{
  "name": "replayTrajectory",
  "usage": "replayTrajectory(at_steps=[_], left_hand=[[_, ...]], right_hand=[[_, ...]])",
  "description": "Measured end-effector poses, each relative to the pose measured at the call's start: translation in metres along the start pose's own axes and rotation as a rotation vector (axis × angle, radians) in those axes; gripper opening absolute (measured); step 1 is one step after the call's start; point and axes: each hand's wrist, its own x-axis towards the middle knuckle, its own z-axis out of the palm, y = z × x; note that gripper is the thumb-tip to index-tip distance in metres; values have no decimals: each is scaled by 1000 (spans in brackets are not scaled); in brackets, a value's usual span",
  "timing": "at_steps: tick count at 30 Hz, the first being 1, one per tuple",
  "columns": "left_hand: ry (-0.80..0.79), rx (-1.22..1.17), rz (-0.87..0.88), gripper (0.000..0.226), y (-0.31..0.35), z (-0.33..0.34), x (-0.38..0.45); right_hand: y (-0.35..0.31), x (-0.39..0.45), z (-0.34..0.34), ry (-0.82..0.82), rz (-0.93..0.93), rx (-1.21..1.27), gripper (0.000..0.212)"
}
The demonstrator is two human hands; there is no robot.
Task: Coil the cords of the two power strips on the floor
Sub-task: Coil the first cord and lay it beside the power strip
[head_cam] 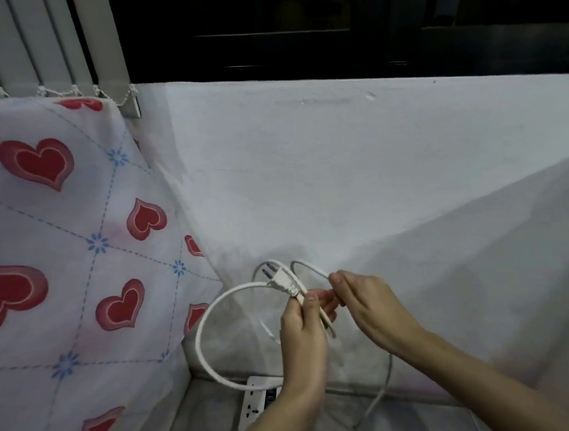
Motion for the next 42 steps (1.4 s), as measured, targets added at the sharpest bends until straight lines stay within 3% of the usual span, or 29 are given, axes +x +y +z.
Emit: replayTrajectory(at_steps=[8, 13, 16, 19, 22, 30, 34, 37, 42], left_hand=[[47, -178, -218, 25, -3, 3, 5], [-4, -300, -240, 27, 4, 7, 7], [15, -378, -202, 24, 13, 6, 17], [39, -524, -165, 21, 31, -1, 31], [29, -523, -113, 23, 56, -14, 45], [-127, -486, 145, 23, 142, -60, 76], [-157, -479, 274, 23, 169, -74, 81], [-197, -509, 305, 25, 177, -76, 79], [-192, -559, 319, 29, 187, -81, 75]], right_hand=[[9, -3, 8, -132, -117, -39, 39], [6, -4, 4, -150, -141, 23, 37], [10, -7, 4, -239, -58, 195, 35], [25, -14, 7, -415, 74, 408, 46], [36, -19, 8, -498, 122, 514, 42], [61, -36, 0, -557, 226, 541, 36], [65, -35, -9, -497, 266, 620, 30], [64, -34, -12, -477, 266, 661, 26], [55, -32, -15, -515, 286, 677, 37]])
